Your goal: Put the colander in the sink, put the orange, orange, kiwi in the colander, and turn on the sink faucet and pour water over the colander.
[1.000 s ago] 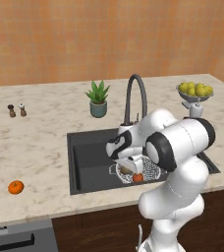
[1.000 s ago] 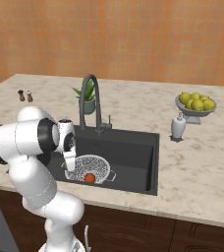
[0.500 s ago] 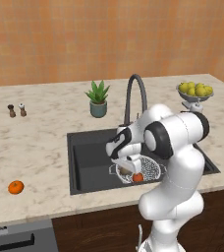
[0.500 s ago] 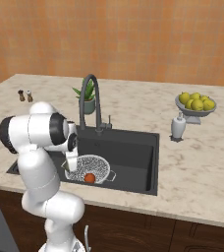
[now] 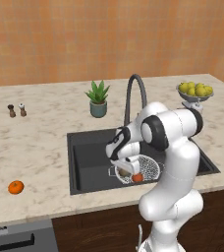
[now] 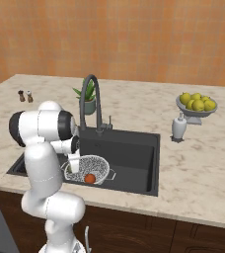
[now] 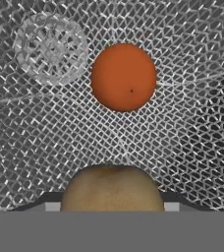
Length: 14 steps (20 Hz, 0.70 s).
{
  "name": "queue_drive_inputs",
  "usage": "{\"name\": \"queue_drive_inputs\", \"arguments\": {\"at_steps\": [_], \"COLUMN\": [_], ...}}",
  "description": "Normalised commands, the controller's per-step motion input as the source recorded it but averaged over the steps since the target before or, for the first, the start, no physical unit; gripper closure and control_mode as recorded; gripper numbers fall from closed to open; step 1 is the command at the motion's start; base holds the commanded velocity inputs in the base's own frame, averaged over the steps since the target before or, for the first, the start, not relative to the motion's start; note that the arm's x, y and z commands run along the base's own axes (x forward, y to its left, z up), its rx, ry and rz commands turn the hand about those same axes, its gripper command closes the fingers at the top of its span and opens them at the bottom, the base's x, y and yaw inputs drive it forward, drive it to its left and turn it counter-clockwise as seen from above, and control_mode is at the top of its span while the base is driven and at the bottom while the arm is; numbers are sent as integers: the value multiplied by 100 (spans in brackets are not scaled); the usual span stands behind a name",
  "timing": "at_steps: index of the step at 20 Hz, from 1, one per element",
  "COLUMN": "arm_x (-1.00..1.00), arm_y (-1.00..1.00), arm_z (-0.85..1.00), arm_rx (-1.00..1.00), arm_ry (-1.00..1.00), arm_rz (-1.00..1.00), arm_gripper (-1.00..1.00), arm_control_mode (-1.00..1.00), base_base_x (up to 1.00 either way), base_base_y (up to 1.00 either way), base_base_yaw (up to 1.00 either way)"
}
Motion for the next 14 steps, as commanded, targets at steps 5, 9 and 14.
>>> {"name": "queue_drive_inputs", "arguments": {"at_steps": [5,9,14], "arm_x": [8,0,-6], "arm_y": [-2,0,-5], "arm_z": [0,0,40], "arm_rx": [0,0,0], "arm_ry": [0,0,-3], "arm_rz": [0,0,-1], "arm_gripper": [-100,-100,-100], "arm_control_mode": [-100,-100,-100], "base_base_x": [0,0,0], "base_base_y": [0,0,0], "base_base_yaw": [0,0,0]}}
